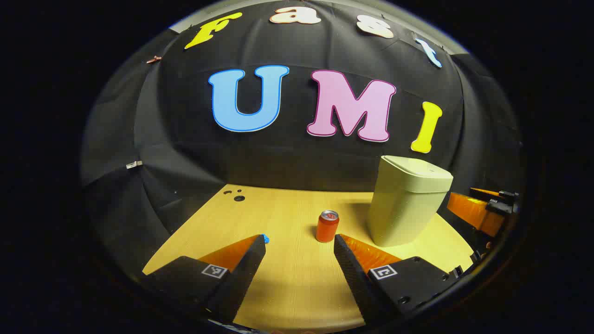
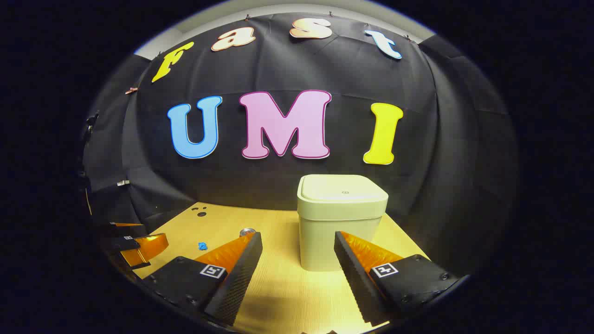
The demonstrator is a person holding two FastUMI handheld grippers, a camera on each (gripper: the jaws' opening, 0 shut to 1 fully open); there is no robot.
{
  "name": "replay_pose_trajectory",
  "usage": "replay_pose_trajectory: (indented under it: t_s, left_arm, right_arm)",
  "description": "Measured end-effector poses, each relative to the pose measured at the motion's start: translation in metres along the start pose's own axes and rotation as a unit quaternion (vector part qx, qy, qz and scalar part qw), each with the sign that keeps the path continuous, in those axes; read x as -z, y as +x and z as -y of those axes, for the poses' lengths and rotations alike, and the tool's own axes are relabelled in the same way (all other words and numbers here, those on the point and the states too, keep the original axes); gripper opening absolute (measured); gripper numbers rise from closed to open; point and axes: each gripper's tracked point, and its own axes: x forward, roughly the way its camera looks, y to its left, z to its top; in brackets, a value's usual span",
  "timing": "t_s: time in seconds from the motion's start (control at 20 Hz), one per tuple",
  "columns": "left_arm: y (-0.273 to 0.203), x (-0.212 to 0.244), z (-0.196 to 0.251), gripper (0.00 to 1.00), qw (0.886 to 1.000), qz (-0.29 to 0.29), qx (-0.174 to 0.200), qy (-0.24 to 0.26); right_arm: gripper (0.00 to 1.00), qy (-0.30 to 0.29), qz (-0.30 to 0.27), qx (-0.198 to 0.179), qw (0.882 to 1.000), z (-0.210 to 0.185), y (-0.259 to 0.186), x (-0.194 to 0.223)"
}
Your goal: Press the lid of the desktop garbage bin to open it, pick up the crumpled paper on the desktop and throw it into the bin, then pick up the pop can on the desktop and drop it into the bin, and finally close the garbage bin lid.
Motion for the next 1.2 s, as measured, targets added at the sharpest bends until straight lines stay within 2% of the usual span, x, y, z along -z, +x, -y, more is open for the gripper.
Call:
replay_pose_trajectory:
  t_s: [0.1,0.95,1.05,1.2]
  left_arm:
    - [0.005,0.001,0.005,0.95,1.000,-0.001,0.002,0.004]
    - [0.017,0.012,0.023,0.95,1.000,-0.012,0.008,0.019]
    - [0.020,0.012,0.024,0.99,1.000,-0.011,0.008,0.023]
    - [0.023,0.006,0.028,0.95,1.000,-0.004,0.010,0.030]
  right_arm:
    - [0.98,-0.002,-0.001,-0.002,1.000,0.002,0.003,-0.001]
    - [0.98,0.005,-0.026,-0.007,1.000,0.018,0.018,0.016]
    - [0.98,-0.002,-0.035,-0.006,0.999,0.018,0.020,0.022]
    - [0.98,0.001,-0.041,-0.013,0.999,0.015,0.022,0.024]
